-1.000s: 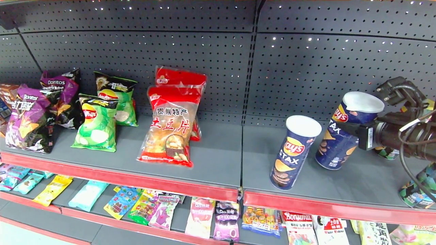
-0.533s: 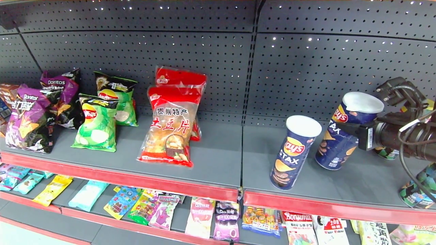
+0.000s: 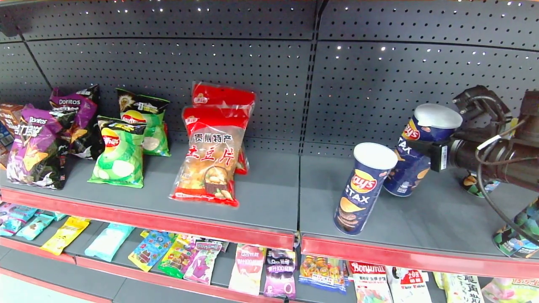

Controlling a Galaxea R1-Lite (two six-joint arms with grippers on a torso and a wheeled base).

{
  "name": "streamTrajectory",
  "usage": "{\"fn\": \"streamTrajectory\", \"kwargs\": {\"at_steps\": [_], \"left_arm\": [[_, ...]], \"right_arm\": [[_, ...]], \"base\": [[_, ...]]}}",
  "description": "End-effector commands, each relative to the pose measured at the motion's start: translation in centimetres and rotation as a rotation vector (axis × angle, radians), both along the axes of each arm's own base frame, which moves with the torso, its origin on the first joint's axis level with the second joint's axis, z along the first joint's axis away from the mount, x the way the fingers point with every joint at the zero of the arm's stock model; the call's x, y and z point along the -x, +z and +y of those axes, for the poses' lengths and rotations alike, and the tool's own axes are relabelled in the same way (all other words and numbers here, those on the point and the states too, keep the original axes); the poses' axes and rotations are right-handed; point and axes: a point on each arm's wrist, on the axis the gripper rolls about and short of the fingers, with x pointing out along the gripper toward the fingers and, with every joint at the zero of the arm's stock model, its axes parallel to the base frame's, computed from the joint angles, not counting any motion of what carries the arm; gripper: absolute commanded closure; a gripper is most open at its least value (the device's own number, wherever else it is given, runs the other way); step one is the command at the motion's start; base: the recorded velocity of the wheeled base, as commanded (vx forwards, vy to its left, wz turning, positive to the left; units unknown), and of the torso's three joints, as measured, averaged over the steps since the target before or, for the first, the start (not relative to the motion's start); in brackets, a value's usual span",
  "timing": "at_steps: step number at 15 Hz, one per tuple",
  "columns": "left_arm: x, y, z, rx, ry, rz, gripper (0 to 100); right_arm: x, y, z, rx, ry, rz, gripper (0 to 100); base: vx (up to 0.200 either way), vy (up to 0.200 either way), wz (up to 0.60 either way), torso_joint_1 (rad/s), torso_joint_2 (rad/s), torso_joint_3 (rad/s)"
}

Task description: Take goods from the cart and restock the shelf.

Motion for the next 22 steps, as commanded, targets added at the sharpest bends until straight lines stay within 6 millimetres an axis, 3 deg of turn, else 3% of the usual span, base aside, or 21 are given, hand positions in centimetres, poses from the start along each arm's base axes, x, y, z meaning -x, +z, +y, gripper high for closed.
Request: {"fn": "streamTrajectory", "kwargs": {"at_steps": [1, 5, 11, 16, 22], "left_arm": [[0.0, 0.0, 0.0, 0.0, 0.0, 0.002, 0], [0.0, 0.0, 0.0, 0.0, 0.0, 0.002, 0], [0.0, 0.0, 0.0, 0.0, 0.0, 0.002, 0], [0.0, 0.0, 0.0, 0.0, 0.0, 0.002, 0], [0.0, 0.0, 0.0, 0.0, 0.0, 0.002, 0]], "right_arm": [[-2.6, -1.2, 0.1, -0.001, -0.005, -0.008, 100], [-3.7, -0.7, -0.1, -0.038, 0.046, -0.033, 100], [-6.2, -1.6, -0.1, -0.039, 0.064, -0.021, 100], [-7.9, -2.2, 0.6, -0.046, 0.103, -0.004, 100], [-8.3, -3.3, 2.4, -0.045, 0.146, 0.026, 100]], "base": [[0.0, 0.0, 0.0, 0.0, 0.0, 0.0], [0.0, 0.0, 0.0, 0.0, 0.0, 0.0], [0.0, 0.0, 0.0, 0.0, 0.0, 0.0], [0.0, 0.0, 0.0, 0.0, 0.0, 0.0], [0.0, 0.0, 0.0, 0.0, 0.0, 0.0]]}}
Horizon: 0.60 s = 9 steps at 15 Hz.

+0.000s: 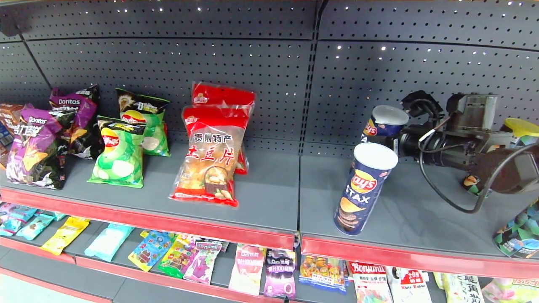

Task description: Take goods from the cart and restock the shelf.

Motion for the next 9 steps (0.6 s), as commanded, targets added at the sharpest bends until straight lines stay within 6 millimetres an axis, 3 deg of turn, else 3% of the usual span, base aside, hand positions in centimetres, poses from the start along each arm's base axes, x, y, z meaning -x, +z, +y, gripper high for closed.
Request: {"fn": "streamTrajectory", "kwargs": {"at_steps": [1, 9], "left_arm": [[-0.01, 0.0, 0.0, 0.0, 0.0, 0.002, 0], [-0.01, 0.0, 0.0, 0.0, 0.0, 0.002, 0]], "right_arm": [[-0.26, -0.54, 0.37, 0.003, 0.01, 0.014, 100], [-0.37, -1.04, 1.22, 0.005, 0.029, 0.028, 100]], "base": [[0.0, 0.0, 0.0, 0.0, 0.0, 0.0], [0.0, 0.0, 0.0, 0.0, 0.0, 0.0]]}}
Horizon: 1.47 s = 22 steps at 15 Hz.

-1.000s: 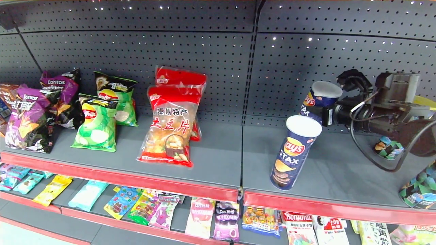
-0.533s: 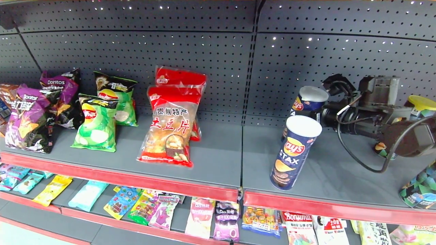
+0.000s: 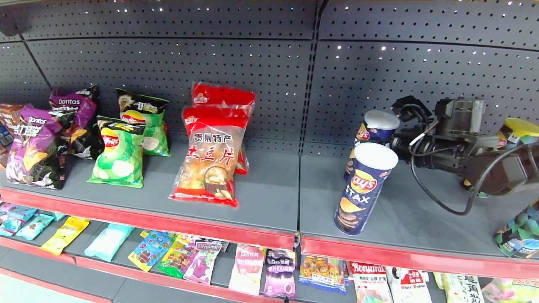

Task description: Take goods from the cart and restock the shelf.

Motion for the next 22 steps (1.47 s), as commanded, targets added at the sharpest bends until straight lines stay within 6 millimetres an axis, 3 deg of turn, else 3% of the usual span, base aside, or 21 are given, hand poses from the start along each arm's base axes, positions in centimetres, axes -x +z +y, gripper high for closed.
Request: {"fn": "streamTrajectory", "kwargs": {"at_steps": [1, 9, 16, 22], "left_arm": [[0.0, 0.0, 0.0, 0.0, 0.0, 0.002, 0], [0.0, 0.0, 0.0, 0.0, 0.0, 0.002, 0], [0.0, 0.0, 0.0, 0.0, 0.0, 0.002, 0], [0.0, 0.0, 0.0, 0.0, 0.0, 0.002, 0]], "right_arm": [[0.0, -0.2, 0.2, 0.001, 0.007, 0.006, 0], [0.7, 0.3, 0.1, -0.001, -0.001, -0.009, 0], [5.6, 2.0, -1.0, -0.001, -0.033, -0.03, 0], [10.4, 1.0, -1.8, 0.01, -0.065, 0.01, 0]], "base": [[0.0, 0.0, 0.0, 0.0, 0.0, 0.0], [0.0, 0.0, 0.0, 0.0, 0.0, 0.0], [0.0, 0.0, 0.0, 0.0, 0.0, 0.0], [0.0, 0.0, 0.0, 0.0, 0.0, 0.0]]}}
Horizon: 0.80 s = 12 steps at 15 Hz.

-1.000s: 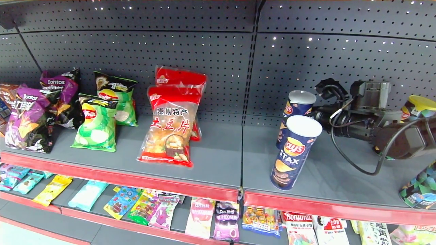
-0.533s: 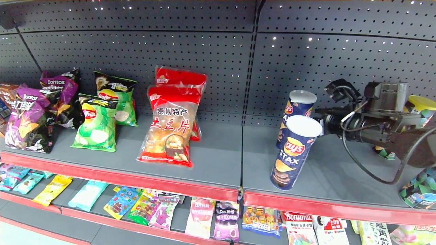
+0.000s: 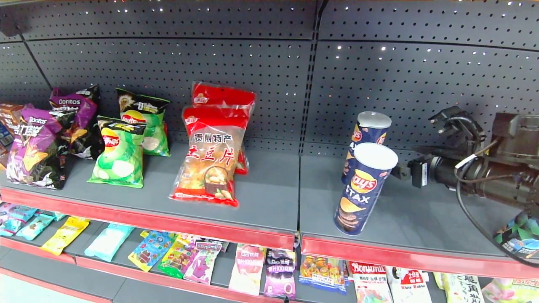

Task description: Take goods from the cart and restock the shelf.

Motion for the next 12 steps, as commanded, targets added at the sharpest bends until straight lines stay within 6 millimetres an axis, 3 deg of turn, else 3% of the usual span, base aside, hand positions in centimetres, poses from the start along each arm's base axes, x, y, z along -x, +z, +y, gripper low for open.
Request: {"fn": "streamTrajectory", "kwargs": {"at_steps": [1, 7, 10, 12], "left_arm": [[0.0, 0.0, 0.0, 0.0, 0.0, 0.002, 0], [0.0, 0.0, 0.0, 0.0, 0.0, 0.002, 0], [0.0, 0.0, 0.0, 0.0, 0.0, 0.002, 0], [0.0, 0.0, 0.0, 0.0, 0.0, 0.002, 0]], "right_arm": [[2.5, 0.1, -0.4, -0.004, -0.003, -0.005, 0], [6.4, 0.3, -1.7, 0.0, -0.038, 0.026, 0], [10.3, -0.1, -1.9, 0.006, -0.024, 0.047, 0], [14.6, -0.7, -2.0, 0.0, -0.002, -0.018, 0]], "base": [[0.0, 0.0, 0.0, 0.0, 0.0, 0.0], [0.0, 0.0, 0.0, 0.0, 0.0, 0.0], [0.0, 0.0, 0.0, 0.0, 0.0, 0.0], [0.0, 0.0, 0.0, 0.0, 0.0, 0.0]]}}
